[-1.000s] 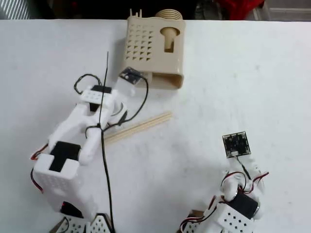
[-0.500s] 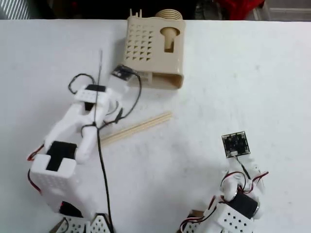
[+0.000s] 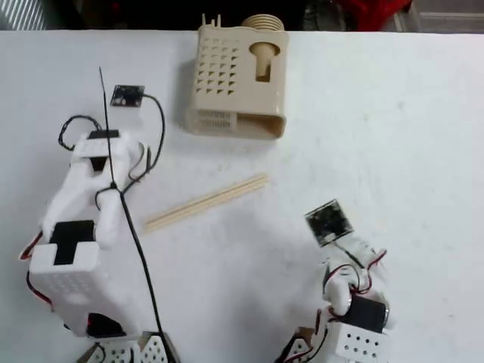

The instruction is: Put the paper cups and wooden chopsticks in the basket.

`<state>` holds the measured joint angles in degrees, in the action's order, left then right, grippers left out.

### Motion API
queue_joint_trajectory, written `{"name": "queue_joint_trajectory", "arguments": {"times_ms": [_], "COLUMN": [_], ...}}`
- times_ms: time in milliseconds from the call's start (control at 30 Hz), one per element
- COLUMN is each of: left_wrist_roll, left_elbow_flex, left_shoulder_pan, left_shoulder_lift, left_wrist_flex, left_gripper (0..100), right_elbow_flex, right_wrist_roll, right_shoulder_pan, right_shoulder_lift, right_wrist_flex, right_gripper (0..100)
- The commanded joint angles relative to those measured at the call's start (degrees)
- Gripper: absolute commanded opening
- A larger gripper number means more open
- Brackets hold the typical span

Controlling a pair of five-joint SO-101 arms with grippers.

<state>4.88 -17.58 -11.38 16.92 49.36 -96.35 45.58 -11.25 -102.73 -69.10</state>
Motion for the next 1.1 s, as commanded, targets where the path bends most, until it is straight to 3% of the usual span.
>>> {"name": "queue_joint_trajectory", "arguments": {"times_ms": [0, 367, 700, 900, 1067], "left_wrist_roll": [-0.79, -0.7, -0.62, -0.7, -0.7], "left_elbow_flex": [9.41, 29.71, 32.7, 42.64, 49.05], "left_shoulder_pan": [0.4, 12.09, 21.41, 23.6, 23.6], "left_shoulder_lift": [-2.59, -1.89, 11.3, 20.26, 25.54], "left_wrist_flex": [-0.7, -1.58, -22.95, -22.86, -13.54], "left_gripper": [2, 2, 2, 2, 2], "right_elbow_flex": [-0.53, -0.53, -0.53, -0.53, -0.53], "right_wrist_roll": [0.53, 0.53, 0.53, 0.53, 0.53], "right_shoulder_pan": [1.27, 1.36, 1.27, 1.27, 1.27], "right_shoulder_lift": [-0.4, -0.4, -0.4, -0.31, -0.31], "right_wrist_flex": [-0.75, -1.01, -1.1, -1.19, -1.19], "right_gripper": [2.1, 2.1, 2.1, 1.9, 2.0]}}
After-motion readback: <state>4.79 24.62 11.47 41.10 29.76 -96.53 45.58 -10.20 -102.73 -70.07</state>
